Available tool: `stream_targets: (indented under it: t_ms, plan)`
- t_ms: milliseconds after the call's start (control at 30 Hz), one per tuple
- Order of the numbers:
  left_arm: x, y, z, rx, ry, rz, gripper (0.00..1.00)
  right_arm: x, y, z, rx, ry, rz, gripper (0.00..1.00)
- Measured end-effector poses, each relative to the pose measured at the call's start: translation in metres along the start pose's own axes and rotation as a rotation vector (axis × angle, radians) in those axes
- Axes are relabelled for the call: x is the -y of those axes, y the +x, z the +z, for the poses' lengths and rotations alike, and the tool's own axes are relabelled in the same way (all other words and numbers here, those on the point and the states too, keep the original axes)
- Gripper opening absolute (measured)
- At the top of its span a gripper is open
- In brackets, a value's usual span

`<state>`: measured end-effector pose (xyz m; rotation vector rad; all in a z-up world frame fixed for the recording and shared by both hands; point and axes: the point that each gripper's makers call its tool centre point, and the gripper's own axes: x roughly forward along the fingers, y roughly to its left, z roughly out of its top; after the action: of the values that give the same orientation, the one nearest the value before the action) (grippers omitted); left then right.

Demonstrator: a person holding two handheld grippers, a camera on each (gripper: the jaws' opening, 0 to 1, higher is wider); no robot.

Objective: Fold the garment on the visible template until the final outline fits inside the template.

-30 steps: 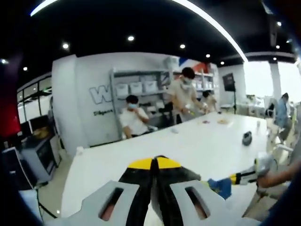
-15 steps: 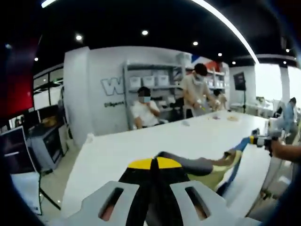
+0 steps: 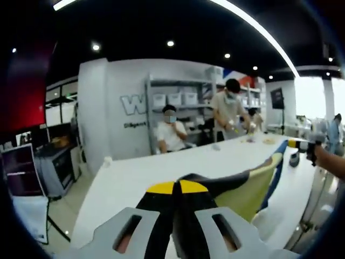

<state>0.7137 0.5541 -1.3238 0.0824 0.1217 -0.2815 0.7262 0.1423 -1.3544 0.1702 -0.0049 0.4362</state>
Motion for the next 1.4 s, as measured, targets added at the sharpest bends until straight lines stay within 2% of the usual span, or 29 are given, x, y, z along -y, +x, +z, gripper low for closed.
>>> stream_targets:
  t_ms: [33,133,300,433,667,700,800,933,967,1100,1233,1400]
  plan:
    - [0.001,-0.002,0.005,0.01,0.002,-0.004,0.0,-0.002,-0.001,0.01,0.015,0.0,0.004,0.0]
    - [0.003,-0.01,0.023,0.044,0.008,-0.013,0.0,-0.003,-0.001,0.026,0.032,0.003,0.01,0.0]
    - [0.009,-0.021,0.044,0.077,0.022,-0.022,0.0,-0.01,-0.005,0.039,0.068,0.034,0.007,0.0]
    - [0.011,-0.028,0.05,0.081,0.042,-0.024,0.0,-0.016,-0.009,0.04,0.069,0.041,0.005,0.0]
    - [0.016,-0.046,0.044,0.066,0.05,-0.029,0.0,-0.025,-0.031,0.042,0.089,0.116,0.006,0.0]
    - [0.018,-0.051,0.043,0.068,0.04,-0.031,0.0,-0.029,-0.038,0.042,0.105,0.146,0.002,0.0]
    - [0.022,-0.058,0.042,0.073,0.027,-0.035,0.0,-0.03,-0.052,0.041,0.177,0.312,0.001,0.0]
    - [0.027,-0.064,0.034,0.068,0.015,-0.035,0.0,-0.025,-0.061,0.029,0.196,0.365,-0.028,0.0]
    - [0.029,-0.066,0.031,0.064,0.011,-0.037,0.0,-0.023,-0.063,0.025,0.198,0.411,-0.037,0.0]
    - [0.031,-0.075,0.024,0.057,-0.009,-0.04,0.0,-0.03,-0.076,0.027,0.243,0.453,-0.023,0.0]
    - [0.034,-0.085,0.023,0.055,-0.021,-0.036,0.0,-0.043,-0.085,0.03,0.231,0.42,-0.025,0.0]
    - [0.034,-0.097,0.026,0.051,-0.017,-0.033,0.0,-0.048,-0.092,0.038,0.253,0.461,-0.021,0.0]
